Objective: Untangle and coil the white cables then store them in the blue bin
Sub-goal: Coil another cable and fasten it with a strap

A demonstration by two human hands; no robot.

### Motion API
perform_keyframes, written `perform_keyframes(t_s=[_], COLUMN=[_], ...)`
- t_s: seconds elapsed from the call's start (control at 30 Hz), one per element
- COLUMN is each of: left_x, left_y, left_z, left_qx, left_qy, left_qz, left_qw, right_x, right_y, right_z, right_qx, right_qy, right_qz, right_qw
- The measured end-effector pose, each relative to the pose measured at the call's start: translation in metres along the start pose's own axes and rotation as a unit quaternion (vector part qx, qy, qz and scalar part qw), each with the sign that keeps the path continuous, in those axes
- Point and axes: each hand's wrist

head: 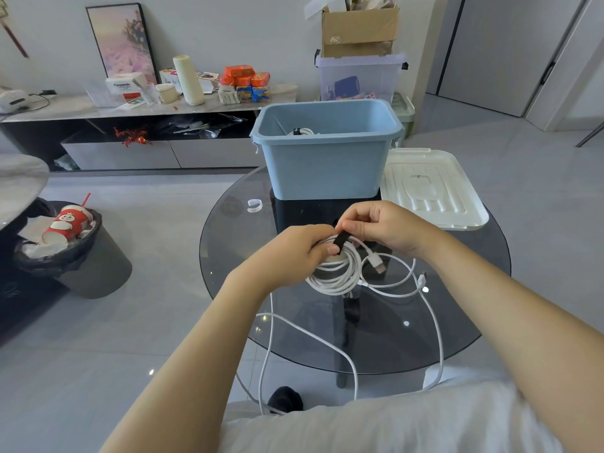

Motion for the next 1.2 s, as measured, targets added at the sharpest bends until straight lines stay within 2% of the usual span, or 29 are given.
perform_keyframes(t_s=[0.2, 0.37, 0.47, 0.7, 0.83, 0.97, 1.1, 1.2], left_x=[0.002, 0.003, 0.001, -0.001, -0.003, -0.005, -0.003, 0.0], left_y=[0.001, 0.001, 0.0, 0.003, 0.0, -0.001, 0.0, 0.001], left_z=[0.0, 0.004, 0.005, 0.007, 0.006, 0.007, 0.006, 0.009], left_qx=[-0.054, -0.141, -0.169, -0.18, -0.181, -0.17, -0.19, -0.192], left_qy=[0.025, 0.005, -0.031, -0.024, -0.031, -0.039, -0.037, -0.01], left_qz=[0.042, 0.087, 0.11, 0.122, 0.128, 0.141, 0.117, 0.104], left_qw=[0.997, 0.986, 0.979, 0.976, 0.975, 0.975, 0.974, 0.976], right_x=[-0.001, 0.002, 0.004, 0.002, 0.006, 0.008, 0.01, 0.011], right_y=[0.001, 0.001, 0.001, 0.002, 0.002, 0.005, 0.009, 0.013], right_z=[0.0, 0.005, 0.006, 0.011, 0.003, 0.006, 0.013, 0.014], right_qx=[0.052, 0.025, 0.02, -0.034, -0.029, -0.024, -0.032, -0.054], right_qy=[-0.011, 0.079, 0.145, 0.262, 0.351, 0.349, 0.309, 0.347], right_qz=[0.032, 0.016, 0.017, 0.006, -0.018, -0.007, -0.001, -0.027], right_qw=[0.998, 0.996, 0.989, 0.964, 0.936, 0.937, 0.95, 0.936])
Point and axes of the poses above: each hand's wrist, its own y-axis towards the middle knuckle, its own z-axis out of the palm, x = y × z, and after that the axes turned 7 degrees about x, right-handed
